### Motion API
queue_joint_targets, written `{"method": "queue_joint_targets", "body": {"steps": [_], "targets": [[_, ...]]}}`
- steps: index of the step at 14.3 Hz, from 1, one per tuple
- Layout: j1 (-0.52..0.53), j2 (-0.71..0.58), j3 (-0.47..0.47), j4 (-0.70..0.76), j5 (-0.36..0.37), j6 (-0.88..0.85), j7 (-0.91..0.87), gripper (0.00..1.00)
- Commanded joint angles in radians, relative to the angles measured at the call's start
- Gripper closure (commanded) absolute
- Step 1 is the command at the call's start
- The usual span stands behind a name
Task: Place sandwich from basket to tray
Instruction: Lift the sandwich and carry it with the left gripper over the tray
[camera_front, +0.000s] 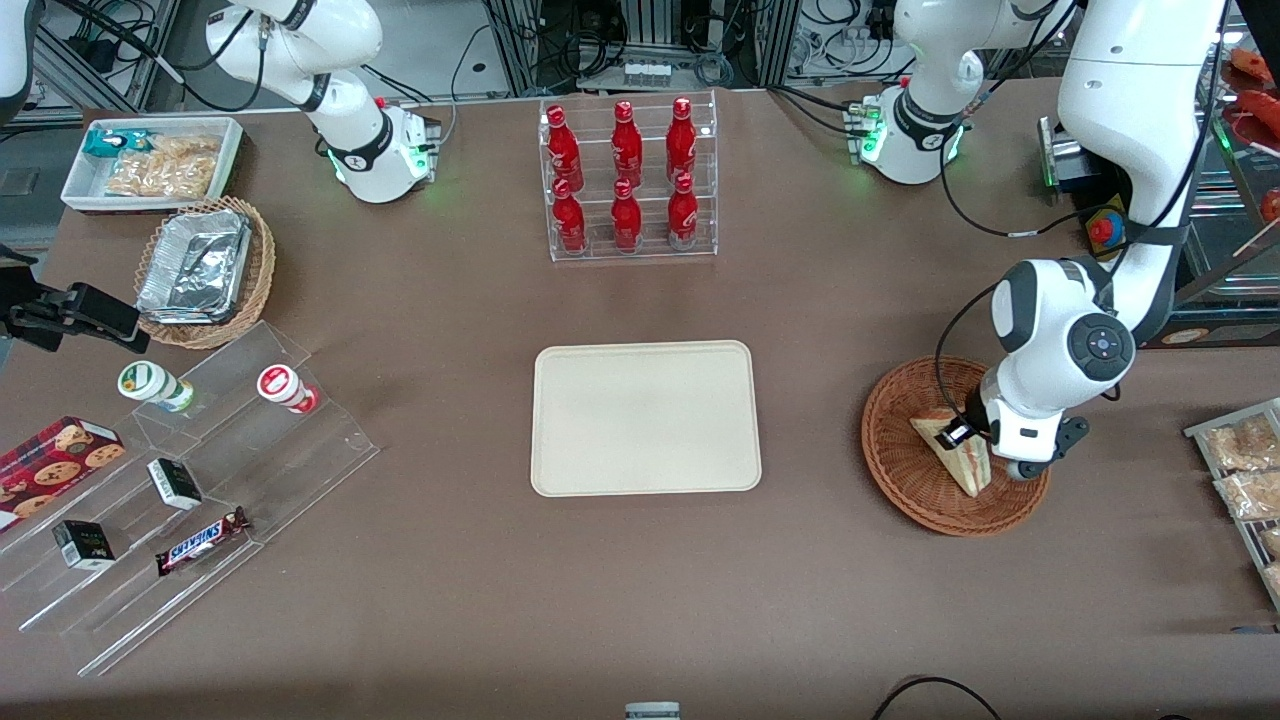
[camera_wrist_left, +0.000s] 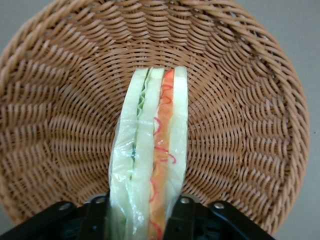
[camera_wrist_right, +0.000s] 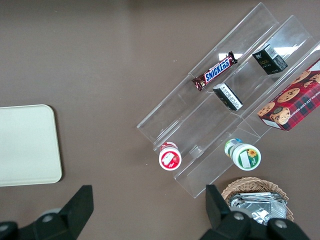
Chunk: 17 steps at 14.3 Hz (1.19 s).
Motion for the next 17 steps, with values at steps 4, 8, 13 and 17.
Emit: {"method": "queue_joint_targets", "body": {"steps": [4,8,13,17], "targets": [[-0.032,-0.032,-0.018,0.177,0.011,-0.23,0.219,0.92],[-0.167,0.02,-0.021,0.268,0.003,-0.251,0.224,0.91],[-0.336,0.23,-0.056,0.555,-0.009,-0.34,0.02,0.86],[-0.487,0.336,-0.056,0.672,-0.009,-0.331,-0.021,0.88]]}}
